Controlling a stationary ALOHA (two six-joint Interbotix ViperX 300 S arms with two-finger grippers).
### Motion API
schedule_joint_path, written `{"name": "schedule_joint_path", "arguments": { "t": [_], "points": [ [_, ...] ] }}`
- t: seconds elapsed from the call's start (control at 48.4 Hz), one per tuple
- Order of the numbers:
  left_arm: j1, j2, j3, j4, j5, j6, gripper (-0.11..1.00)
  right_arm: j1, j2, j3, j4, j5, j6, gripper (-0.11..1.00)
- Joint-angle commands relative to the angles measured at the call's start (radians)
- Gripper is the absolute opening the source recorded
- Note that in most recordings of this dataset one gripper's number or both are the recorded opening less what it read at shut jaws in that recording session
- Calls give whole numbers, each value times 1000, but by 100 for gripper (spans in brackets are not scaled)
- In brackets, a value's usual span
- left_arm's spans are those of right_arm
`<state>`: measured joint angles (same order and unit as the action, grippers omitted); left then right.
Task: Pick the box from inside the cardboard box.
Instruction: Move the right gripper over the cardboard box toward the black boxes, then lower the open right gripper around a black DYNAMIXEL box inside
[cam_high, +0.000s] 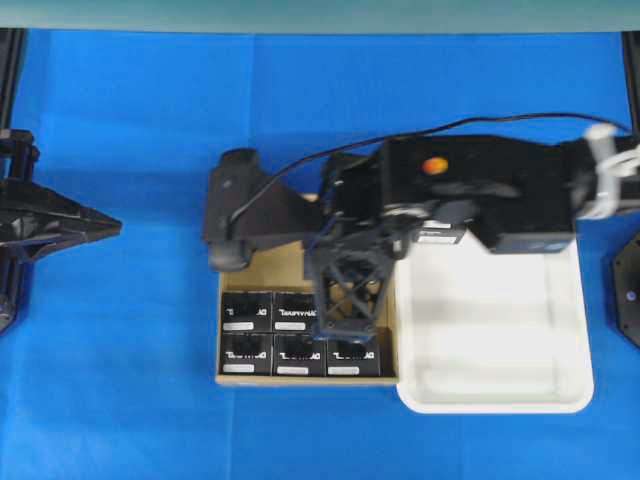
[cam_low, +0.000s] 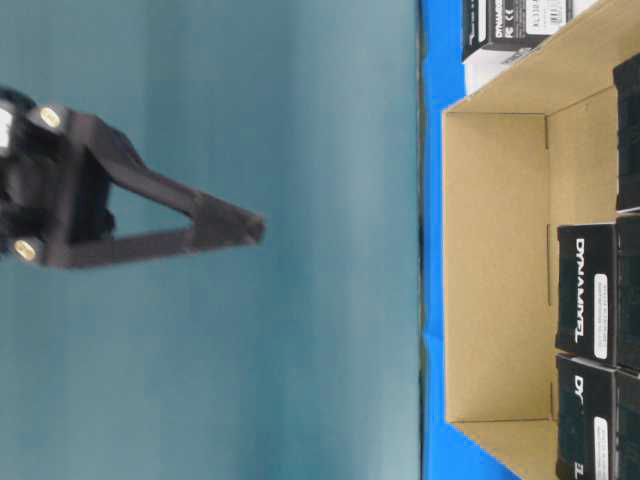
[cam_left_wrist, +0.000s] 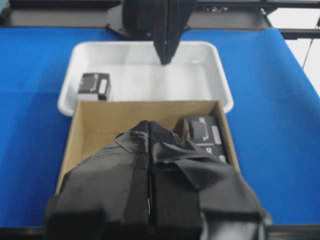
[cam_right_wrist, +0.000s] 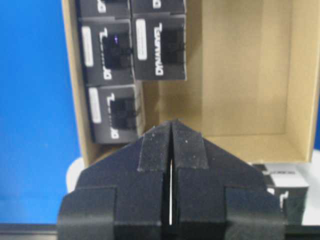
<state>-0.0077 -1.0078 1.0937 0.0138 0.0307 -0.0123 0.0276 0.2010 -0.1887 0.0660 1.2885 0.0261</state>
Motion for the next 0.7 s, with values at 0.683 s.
{"name": "schedule_joint_path", "arguments": {
  "t": [0.683],
  "points": [
    [2, -31, -31, 3, 66, 0, -7, -6, 132, -129, 5, 55, -138, 2]
  ]
}}
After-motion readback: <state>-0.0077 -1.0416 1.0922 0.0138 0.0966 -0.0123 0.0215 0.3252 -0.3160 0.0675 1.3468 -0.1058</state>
